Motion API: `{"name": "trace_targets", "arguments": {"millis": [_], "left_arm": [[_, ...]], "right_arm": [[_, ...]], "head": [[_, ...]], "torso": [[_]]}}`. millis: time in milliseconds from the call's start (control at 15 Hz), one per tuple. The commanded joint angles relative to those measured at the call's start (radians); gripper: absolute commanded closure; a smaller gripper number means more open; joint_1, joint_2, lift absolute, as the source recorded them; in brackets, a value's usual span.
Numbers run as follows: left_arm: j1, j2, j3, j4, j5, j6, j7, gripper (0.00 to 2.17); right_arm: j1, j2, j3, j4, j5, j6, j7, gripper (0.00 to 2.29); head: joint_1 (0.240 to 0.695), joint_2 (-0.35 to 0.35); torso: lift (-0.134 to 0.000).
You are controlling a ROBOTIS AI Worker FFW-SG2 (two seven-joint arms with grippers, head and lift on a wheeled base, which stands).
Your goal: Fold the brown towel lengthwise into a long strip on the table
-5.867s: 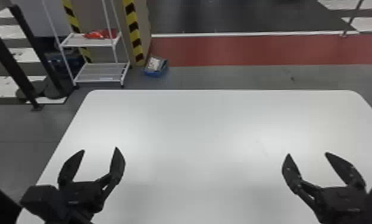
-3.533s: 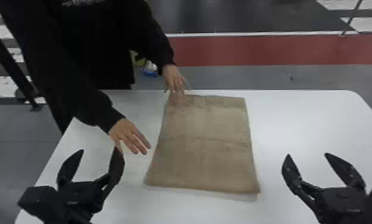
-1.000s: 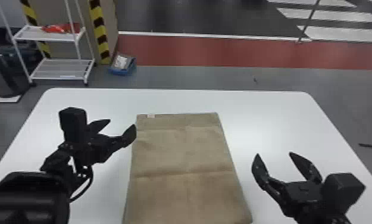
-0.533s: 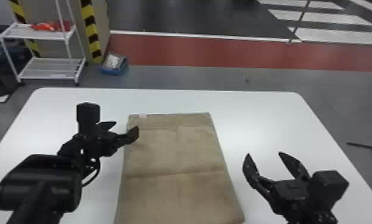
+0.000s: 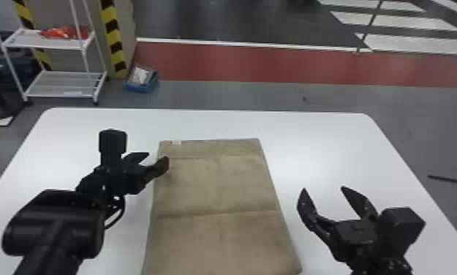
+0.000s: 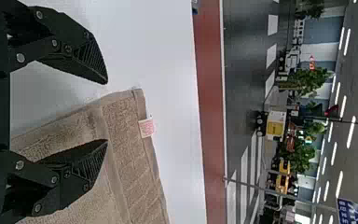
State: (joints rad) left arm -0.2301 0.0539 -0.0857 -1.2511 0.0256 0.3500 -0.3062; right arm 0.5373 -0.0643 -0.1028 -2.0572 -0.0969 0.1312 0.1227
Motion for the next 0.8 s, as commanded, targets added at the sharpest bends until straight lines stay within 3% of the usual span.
{"name": "trace_targets", "arguments": {"millis": [0, 533, 667, 733], "left_arm": [[-0.002, -0.006, 0.000, 0.007, -0.009, -0.001, 0.002, 0.54], [-0.012, -0.012, 0.000, 0.048, -0.038, -0.029, 0.013, 0.54], [-0.012, -0.012, -0.002, 0.053, -0.056, -0.038, 0.007, 0.84], [-0.012, -0.012, -0.002, 0.058, -0.056, -0.047, 0.007, 0.88]], "right_arm": [[-0.003, -0.005, 0.003, 0.005, -0.001, 0.000, 0.000, 0.10], [-0.019, -0.017, 0.009, 0.020, -0.007, 0.000, 0.000, 0.10], [-0.022, -0.017, 0.011, 0.023, -0.007, 0.000, 0.000, 0.10], [-0.022, -0.017, 0.011, 0.025, -0.007, 0.003, 0.000, 0.10]], "head": [[0.695, -0.118], [0.695, -0.117], [0.695, -0.116], [0.695, -0.116]], "torso": [[-0.094], [-0.094], [-0.094], [-0.094]]}}
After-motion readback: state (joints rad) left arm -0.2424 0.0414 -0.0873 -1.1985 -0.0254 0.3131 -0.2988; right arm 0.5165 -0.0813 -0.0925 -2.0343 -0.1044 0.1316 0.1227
